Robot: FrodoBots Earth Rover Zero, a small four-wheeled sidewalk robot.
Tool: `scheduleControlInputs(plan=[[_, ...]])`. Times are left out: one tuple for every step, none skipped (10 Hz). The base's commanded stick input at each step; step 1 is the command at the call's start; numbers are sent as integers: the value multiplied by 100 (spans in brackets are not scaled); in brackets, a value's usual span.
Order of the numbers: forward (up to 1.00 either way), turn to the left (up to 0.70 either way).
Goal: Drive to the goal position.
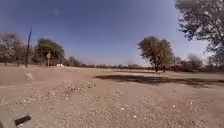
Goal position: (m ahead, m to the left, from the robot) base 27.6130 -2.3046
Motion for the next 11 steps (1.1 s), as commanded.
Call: scheduleControlInputs(plan=[[50, 0], [50, 0], [50, 0], [50, 0], [50, 0], [50, 0], [50, 0], [50, 0], [50, 0], [50, 0], [50, 0]])
